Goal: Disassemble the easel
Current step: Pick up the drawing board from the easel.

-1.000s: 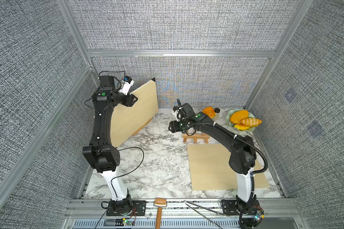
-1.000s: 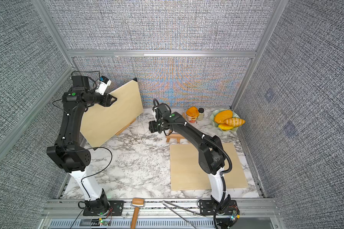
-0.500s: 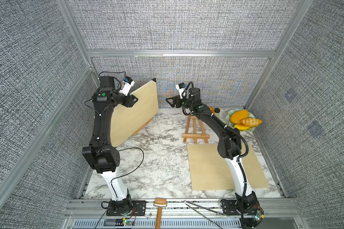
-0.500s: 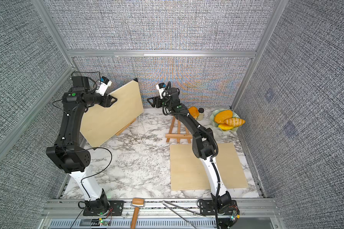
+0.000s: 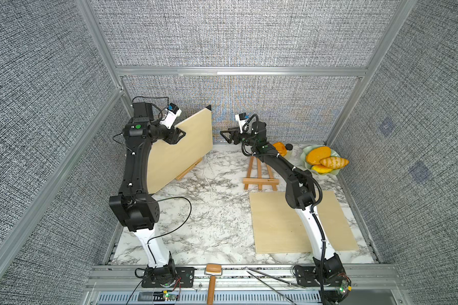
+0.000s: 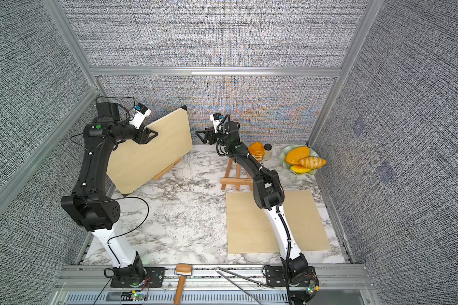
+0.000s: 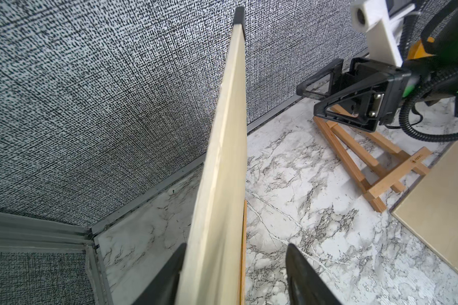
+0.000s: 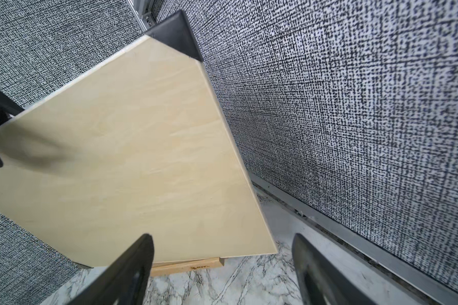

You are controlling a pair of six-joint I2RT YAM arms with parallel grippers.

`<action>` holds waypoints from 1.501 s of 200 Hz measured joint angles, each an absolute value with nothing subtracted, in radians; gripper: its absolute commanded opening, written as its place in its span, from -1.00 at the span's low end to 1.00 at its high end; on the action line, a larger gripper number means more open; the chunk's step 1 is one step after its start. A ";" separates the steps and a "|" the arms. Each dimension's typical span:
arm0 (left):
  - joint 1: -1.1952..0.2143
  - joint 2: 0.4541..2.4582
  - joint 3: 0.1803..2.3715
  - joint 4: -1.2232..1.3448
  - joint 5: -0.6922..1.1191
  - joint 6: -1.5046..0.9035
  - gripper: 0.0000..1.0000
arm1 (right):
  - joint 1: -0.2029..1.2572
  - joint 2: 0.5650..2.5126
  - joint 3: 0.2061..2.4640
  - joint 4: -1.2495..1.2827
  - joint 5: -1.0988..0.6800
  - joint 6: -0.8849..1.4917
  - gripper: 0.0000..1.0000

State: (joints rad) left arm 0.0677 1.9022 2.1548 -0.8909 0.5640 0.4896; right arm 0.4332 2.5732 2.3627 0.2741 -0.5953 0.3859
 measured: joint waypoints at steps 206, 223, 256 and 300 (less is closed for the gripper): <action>0.006 1.697 1.881 -0.829 0.659 0.578 -1.00 | 0.423 2.617 2.407 0.623 -1.106 0.573 -0.39; 0.011 1.675 1.865 -0.799 0.635 0.569 -1.00 | 0.419 2.569 2.333 0.788 -1.226 0.675 -0.73; 0.008 1.637 1.851 -0.789 0.692 0.570 -1.00 | 0.403 2.464 2.202 1.087 -1.336 0.896 -1.00; 0.007 1.591 1.822 -0.772 0.767 0.507 -1.00 | 0.394 2.413 2.155 1.336 -1.325 1.211 -1.00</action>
State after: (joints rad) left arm 0.0071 1.5909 1.8217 -0.7719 0.7670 0.5072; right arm 0.3939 2.4134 2.1551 1.3357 -1.3251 1.2110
